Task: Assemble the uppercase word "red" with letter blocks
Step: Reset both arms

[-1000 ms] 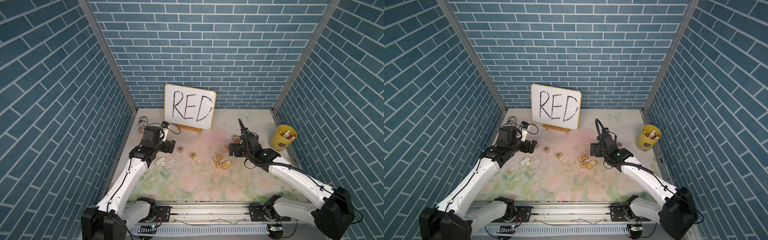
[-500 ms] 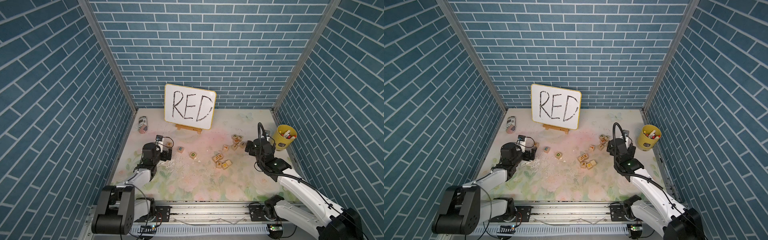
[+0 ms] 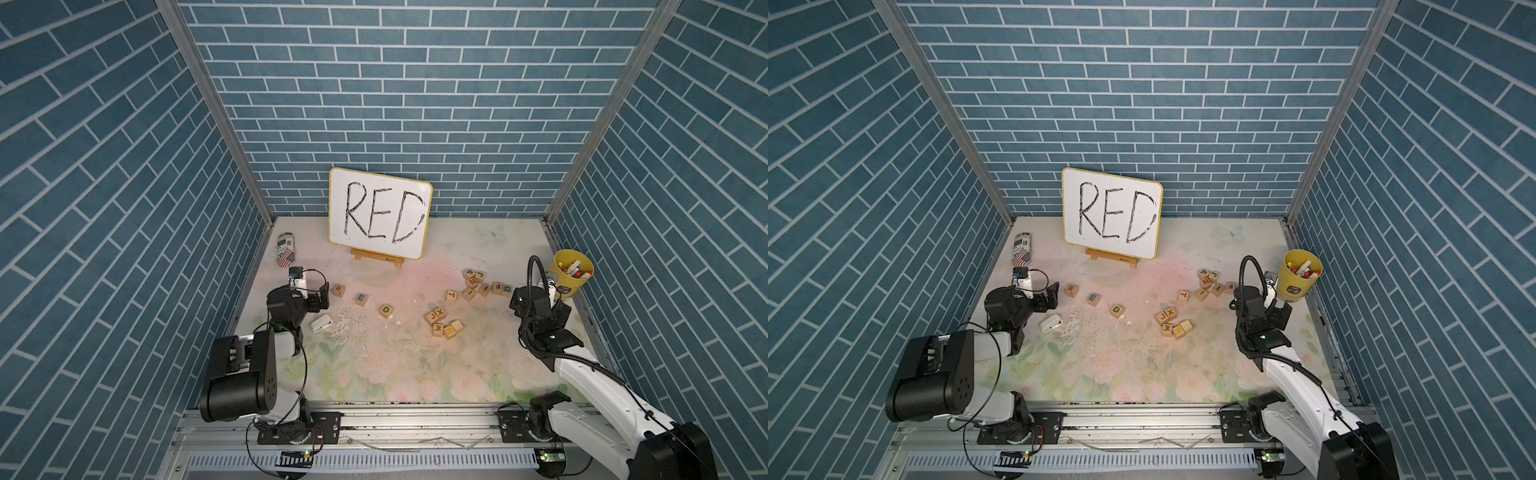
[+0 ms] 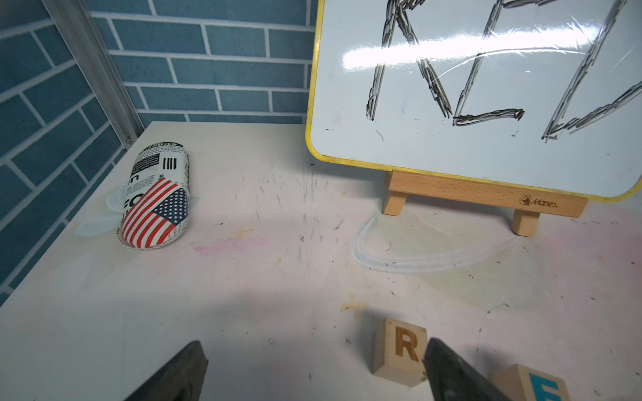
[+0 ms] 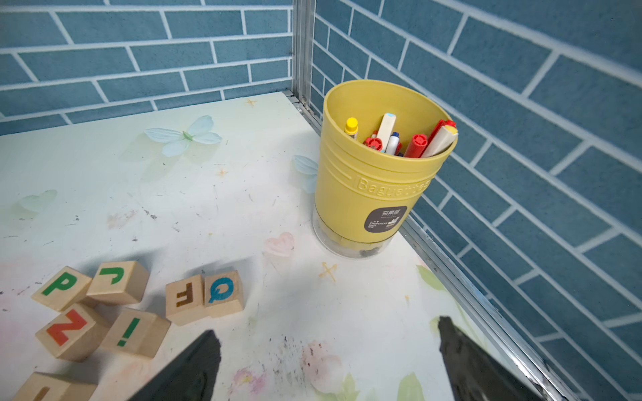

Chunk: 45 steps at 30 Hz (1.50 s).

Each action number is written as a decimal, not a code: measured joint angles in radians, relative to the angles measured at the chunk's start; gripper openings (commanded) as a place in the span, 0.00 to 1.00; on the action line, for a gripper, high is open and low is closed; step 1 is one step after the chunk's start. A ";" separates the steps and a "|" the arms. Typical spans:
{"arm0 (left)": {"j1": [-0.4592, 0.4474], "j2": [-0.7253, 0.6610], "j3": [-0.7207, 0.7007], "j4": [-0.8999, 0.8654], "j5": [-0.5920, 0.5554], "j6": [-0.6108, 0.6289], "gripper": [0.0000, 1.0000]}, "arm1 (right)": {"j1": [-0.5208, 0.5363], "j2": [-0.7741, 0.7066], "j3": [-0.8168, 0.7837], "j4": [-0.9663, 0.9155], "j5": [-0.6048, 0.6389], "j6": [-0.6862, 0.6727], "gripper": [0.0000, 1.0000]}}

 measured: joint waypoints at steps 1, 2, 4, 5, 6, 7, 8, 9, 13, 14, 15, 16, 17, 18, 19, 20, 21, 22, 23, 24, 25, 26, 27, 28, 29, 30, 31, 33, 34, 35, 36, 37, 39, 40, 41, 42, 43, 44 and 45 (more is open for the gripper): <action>0.004 -0.003 -0.001 0.013 0.011 -0.007 0.99 | -0.004 0.000 -0.009 0.025 -0.001 -0.009 0.99; 0.008 0.000 -0.001 0.035 0.026 -0.012 0.99 | -0.009 0.001 -0.020 0.050 -0.002 -0.015 0.99; 0.011 0.016 -0.002 0.077 0.048 -0.025 0.99 | -0.016 0.004 -0.038 0.090 -0.010 -0.036 0.99; 0.013 0.022 -0.002 0.085 0.056 -0.026 0.99 | -0.020 0.006 -0.047 0.111 -0.015 -0.047 0.99; 0.015 0.024 -0.005 0.091 0.063 -0.029 0.99 | -0.024 0.008 -0.056 0.134 -0.021 -0.061 0.99; 0.018 0.027 -0.010 0.106 0.071 -0.033 0.99 | -0.027 0.008 -0.064 0.157 -0.027 -0.077 0.99; 0.019 0.030 -0.014 0.121 0.077 -0.035 0.99 | -0.030 0.009 -0.070 0.176 -0.032 -0.092 0.99; 0.021 0.031 -0.019 0.131 0.083 -0.037 0.99 | -0.033 0.010 -0.079 0.203 -0.037 -0.116 0.99; 0.022 0.039 -0.067 0.215 0.091 -0.043 0.99 | -0.072 0.032 -0.123 0.310 -0.068 -0.198 0.99; 0.022 0.042 -0.077 0.230 0.090 -0.043 0.99 | -0.088 0.041 -0.135 0.328 -0.080 -0.208 0.99; 0.022 0.046 -0.085 0.242 0.090 -0.044 0.99 | -0.103 0.051 -0.149 0.350 -0.092 -0.212 0.99; 0.021 0.050 -0.090 0.252 0.089 -0.044 0.99 | -0.116 0.063 -0.163 0.368 -0.102 -0.214 0.99; 0.021 0.051 -0.090 0.253 0.085 -0.044 0.99 | -0.125 0.074 -0.175 0.385 -0.110 -0.214 0.99; 0.013 0.050 -0.090 0.254 0.074 -0.042 0.99 | -0.139 0.092 -0.193 0.415 -0.121 -0.213 0.99; 0.005 0.048 -0.090 0.254 0.057 -0.038 0.99 | -0.150 0.110 -0.204 0.433 -0.126 -0.212 0.99; -0.011 0.049 -0.089 0.252 0.035 -0.027 0.99 | -0.159 0.124 -0.211 0.445 -0.135 -0.209 0.99; -0.036 0.055 -0.088 0.254 0.018 -0.014 0.99 | -0.170 0.141 -0.217 0.470 -0.149 -0.207 0.99; -0.057 0.068 -0.084 0.257 0.008 0.000 0.99 | -0.182 0.155 -0.222 0.492 -0.164 -0.206 0.99; -0.072 0.076 -0.073 0.237 0.002 0.010 0.99 | -0.191 0.166 -0.223 0.508 -0.177 -0.206 0.99; -0.089 0.077 -0.056 0.195 -0.010 0.024 0.99 | -0.200 0.178 -0.222 0.526 -0.190 -0.206 0.99; -0.096 0.077 -0.042 0.178 -0.018 0.029 0.99 | -0.209 0.189 -0.222 0.542 -0.206 -0.207 0.99; -0.100 0.079 -0.028 0.171 -0.023 0.037 0.99 | -0.216 0.198 -0.222 0.554 -0.217 -0.208 0.99; -0.100 0.079 -0.014 0.156 -0.026 0.045 0.99 | -0.222 0.209 -0.220 0.564 -0.229 -0.210 0.99; -0.100 0.079 -0.003 0.145 -0.030 0.049 0.99 | -0.229 0.221 -0.218 0.573 -0.239 -0.216 0.99; -0.100 0.079 0.002 0.143 -0.033 0.052 0.99 | -0.235 0.232 -0.213 0.577 -0.248 -0.219 0.99; -0.100 0.079 0.006 0.134 -0.036 0.055 0.99 | -0.242 0.243 -0.206 0.582 -0.257 -0.219 0.99; -0.100 0.079 0.012 0.116 -0.038 0.057 1.00 | -0.251 0.253 -0.199 0.589 -0.262 -0.219 0.99; -0.100 0.079 0.016 0.102 -0.045 0.060 0.99 | -0.262 0.270 -0.188 0.602 -0.278 -0.218 0.99; -0.100 0.079 0.017 0.094 -0.048 0.062 0.99 | -0.266 0.280 -0.182 0.608 -0.287 -0.218 0.99; -0.100 0.079 0.017 0.088 -0.048 0.062 0.99 | -0.268 0.290 -0.175 0.610 -0.297 -0.219 0.99; -0.100 0.079 0.017 0.082 -0.049 0.063 0.99 | -0.270 0.303 -0.164 0.610 -0.307 -0.219 0.99; -0.100 0.079 0.017 0.079 -0.049 0.063 0.99 | -0.272 0.316 -0.152 0.609 -0.322 -0.219 0.99; -0.100 0.079 0.017 0.072 -0.050 0.064 0.99 | -0.272 0.328 -0.140 0.614 -0.342 -0.220 0.99; -0.100 0.079 0.017 0.071 -0.051 0.064 0.99 | -0.274 0.330 -0.140 0.623 -0.352 -0.221 0.99; -0.100 0.079 0.017 0.071 -0.051 0.064 0.99 | -0.275 0.330 -0.140 0.631 -0.361 -0.221 0.99; -0.100 0.079 0.017 0.070 -0.051 0.065 0.99 | -0.280 0.332 -0.141 0.645 -0.372 -0.221 0.99; -0.100 0.079 0.017 0.070 -0.052 0.065 0.99 | -0.285 0.335 -0.141 0.655 -0.377 -0.221 0.99; -0.100 0.079 0.017 0.070 -0.052 0.065 0.99 | -0.290 0.337 -0.141 0.663 -0.383 -0.221 0.99; -0.100 0.079 0.017 0.070 -0.052 0.066 0.99 | -0.296 0.341 -0.142 0.674 -0.388 -0.222 0.99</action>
